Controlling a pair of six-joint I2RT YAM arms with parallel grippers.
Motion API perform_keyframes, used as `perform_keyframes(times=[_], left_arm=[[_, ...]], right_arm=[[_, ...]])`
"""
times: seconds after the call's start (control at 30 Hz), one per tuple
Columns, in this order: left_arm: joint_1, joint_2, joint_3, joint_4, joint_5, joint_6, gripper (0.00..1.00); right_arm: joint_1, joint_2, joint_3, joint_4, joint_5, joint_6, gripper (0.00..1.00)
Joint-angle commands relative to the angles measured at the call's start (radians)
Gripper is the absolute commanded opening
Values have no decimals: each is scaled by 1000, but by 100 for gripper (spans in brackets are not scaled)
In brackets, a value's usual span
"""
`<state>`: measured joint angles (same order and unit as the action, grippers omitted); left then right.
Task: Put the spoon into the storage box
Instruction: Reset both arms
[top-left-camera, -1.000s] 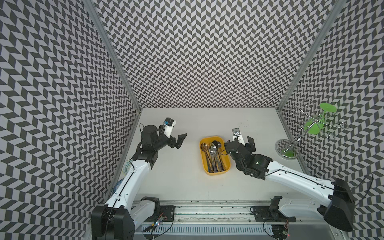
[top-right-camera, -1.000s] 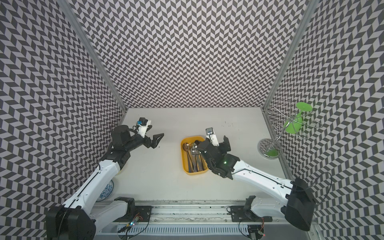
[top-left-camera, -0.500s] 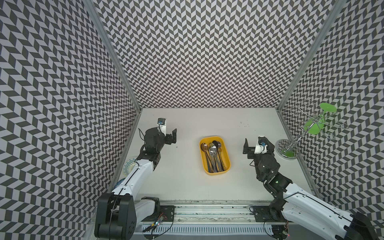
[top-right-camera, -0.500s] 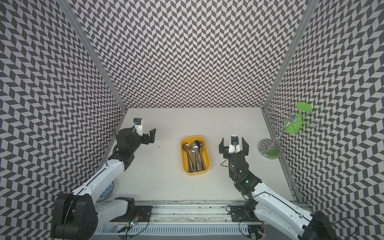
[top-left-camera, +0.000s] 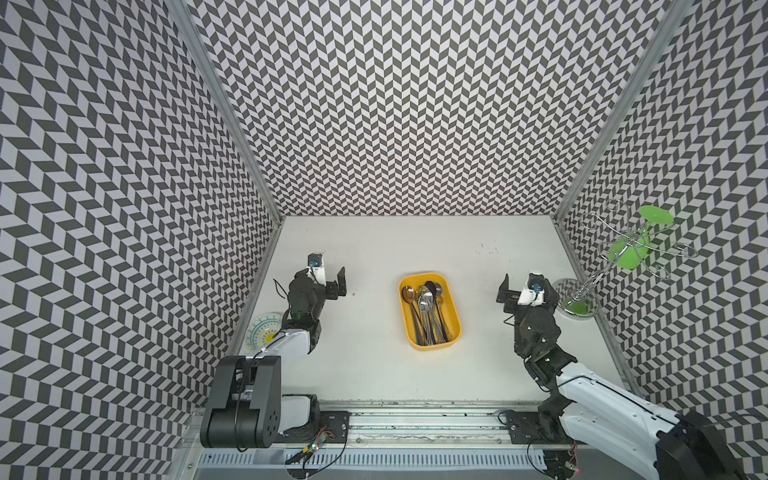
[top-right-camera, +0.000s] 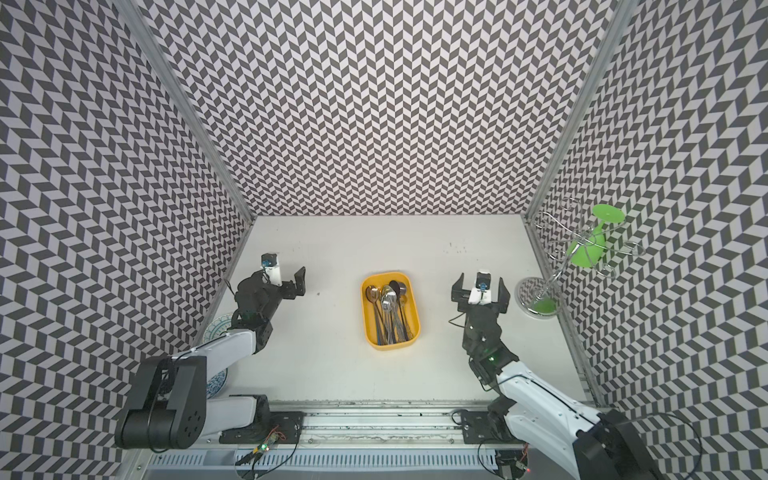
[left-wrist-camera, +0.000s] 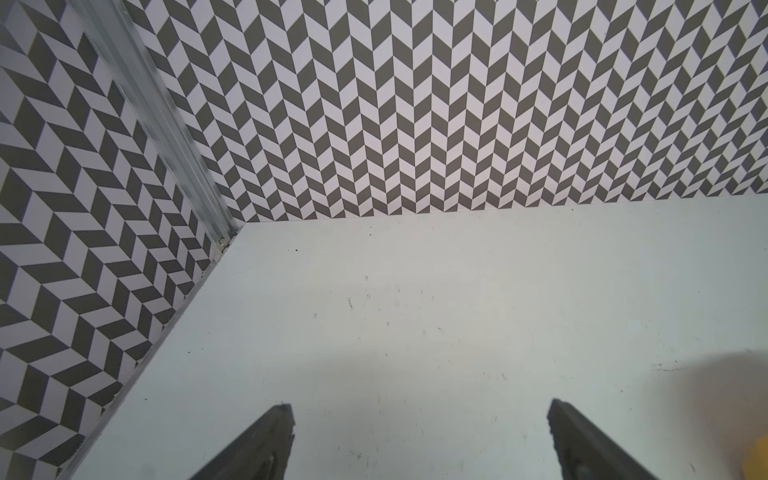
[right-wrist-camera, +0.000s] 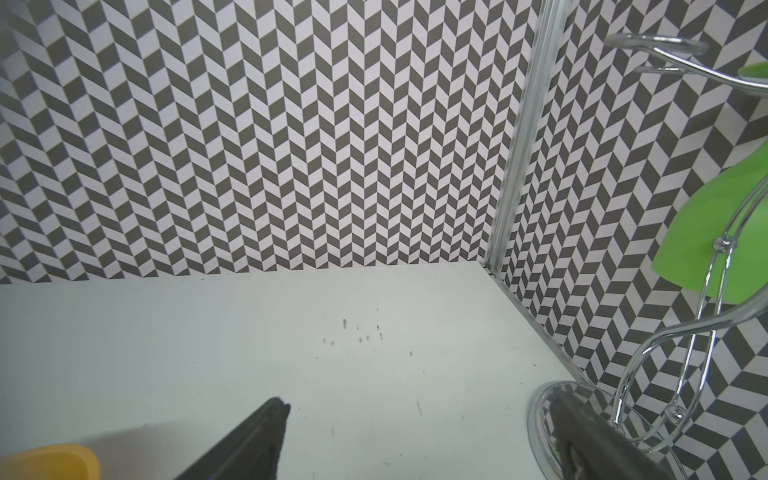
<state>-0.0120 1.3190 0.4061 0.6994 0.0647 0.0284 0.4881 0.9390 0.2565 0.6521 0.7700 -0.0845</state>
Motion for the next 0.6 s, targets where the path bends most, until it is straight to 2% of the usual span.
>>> perform_keyframes(times=[0.0,0.27,0.5,0.57], left_arm=[[15,27,-35,190,-2,-29,100],[38,135,-84,354,6,-37,100],[38,236,-179,611,2,-38,100],[37,220,-160,539,7,-37,100]], right_arm=[[-43,26,-20,151,-1,39,100],[-145,143,-79,298,-65,61,100],[-199,263,-103,441,-149,38,100],[-205,291,-86,439,-155,46,100]])
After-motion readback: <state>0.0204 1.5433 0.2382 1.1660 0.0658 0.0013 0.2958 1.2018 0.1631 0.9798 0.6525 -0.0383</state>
